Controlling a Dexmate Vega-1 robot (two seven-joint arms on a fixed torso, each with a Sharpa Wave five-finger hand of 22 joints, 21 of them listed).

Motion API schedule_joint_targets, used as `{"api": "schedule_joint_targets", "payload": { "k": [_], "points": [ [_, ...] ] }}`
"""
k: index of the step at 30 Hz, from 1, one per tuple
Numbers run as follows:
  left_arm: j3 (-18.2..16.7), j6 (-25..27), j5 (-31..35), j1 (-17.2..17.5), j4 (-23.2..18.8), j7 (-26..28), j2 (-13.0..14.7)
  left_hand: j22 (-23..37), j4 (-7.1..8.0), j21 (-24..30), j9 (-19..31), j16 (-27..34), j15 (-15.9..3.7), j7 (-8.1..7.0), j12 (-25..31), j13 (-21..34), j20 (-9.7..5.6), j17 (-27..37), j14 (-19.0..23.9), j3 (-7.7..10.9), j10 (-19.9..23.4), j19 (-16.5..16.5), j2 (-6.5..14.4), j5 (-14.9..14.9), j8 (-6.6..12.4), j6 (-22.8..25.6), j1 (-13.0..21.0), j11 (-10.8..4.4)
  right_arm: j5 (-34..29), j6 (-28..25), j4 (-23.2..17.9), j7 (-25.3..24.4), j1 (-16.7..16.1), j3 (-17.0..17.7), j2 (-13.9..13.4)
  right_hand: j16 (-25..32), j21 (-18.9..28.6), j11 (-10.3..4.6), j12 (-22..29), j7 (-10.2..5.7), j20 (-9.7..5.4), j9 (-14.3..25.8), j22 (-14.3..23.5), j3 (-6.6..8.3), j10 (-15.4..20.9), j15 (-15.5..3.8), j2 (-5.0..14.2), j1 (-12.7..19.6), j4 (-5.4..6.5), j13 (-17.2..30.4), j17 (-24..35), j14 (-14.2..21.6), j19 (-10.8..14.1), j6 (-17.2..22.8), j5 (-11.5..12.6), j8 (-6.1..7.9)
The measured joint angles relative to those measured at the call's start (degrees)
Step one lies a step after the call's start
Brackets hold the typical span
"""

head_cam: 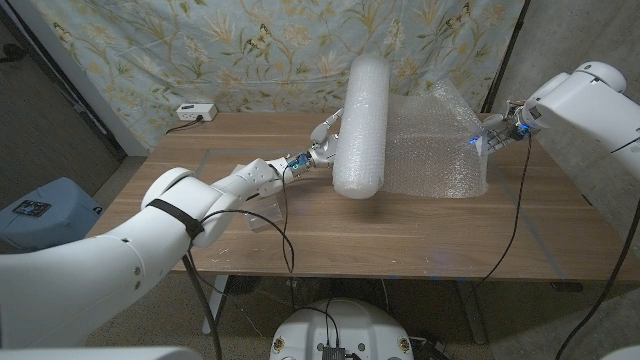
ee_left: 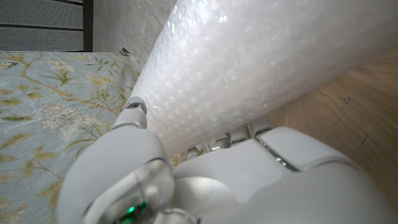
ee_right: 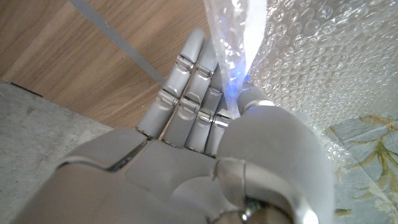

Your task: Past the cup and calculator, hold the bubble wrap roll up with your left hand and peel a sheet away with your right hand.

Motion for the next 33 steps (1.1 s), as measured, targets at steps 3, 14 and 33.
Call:
{"api": "schedule_joint_targets", "payload": {
  "k": [3, 14, 33],
  "points": [
    [0.0, 0.1, -0.1, 0.1, -0.2, -0.3, 0.2, 0.0, 0.0, 0.0, 0.0, 0.0, 0.0, 0.0, 0.0, 0.0, 0.0, 0.0, 0.0, 0.0, 0.0, 0.0, 0.0, 0.0, 0.0, 0.0, 0.0, 0.0, -0.1, -0.2, 0.4, 0.0, 0.2, -0.2, 0.0, -0.1, 0.5, 0.0, 0.0, 0.0, 0.0, 0.0, 0.0, 0.16, 0.0, 0.01, -0.22, -0.2, -0.16, 0.0, 0.3, 0.0, 0.0, 0.0, 0.0, 0.0],
    [-0.1, 0.2, -0.3, 0.5, -0.5, -0.8, 0.7, 0.0, 0.24, 0.0, 0.0, 0.0, 0.0, 0.0, 0.0, 0.0, 0.0, 0.0, 0.0, 0.24, 0.2, 0.0, 0.0, 0.0, 0.0, 0.0, 0.0, 0.22, -0.6, -0.9, 2.0, 0.3, 1.7, -1.8, 0.3, -0.5, 0.9, 0.0, 0.0, 0.09, -0.01, 0.0, 0.0, 0.16, 0.0, 0.08, -0.2, -0.2, -0.16, 0.1, 0.5, 0.3, -0.6, 0.1, -0.1, -0.45],
    [-0.9, 0.7, -1.3, 1.6, -1.1, -1.1, 1.5, 0.0, 0.0, 0.0, 0.0, 0.0, 0.31, 0.0, 0.0, 0.0, 0.0, 0.0, -0.3, 0.48, 0.2, 0.0, 0.0, 0.0, 0.0, 0.0, 0.0, 0.21, -1.1, -1.6, 5.1, 1.3, 4.0, -4.0, 0.8, -0.9, 1.5, 0.0, 0.0, 0.07, -0.01, 0.2, 0.0, 0.14, 0.0, 0.01, 0.04, 0.0, -0.15, 0.1, 0.8, 0.4, -0.6, 0.1, 0.0, -0.5]
  ]
}}
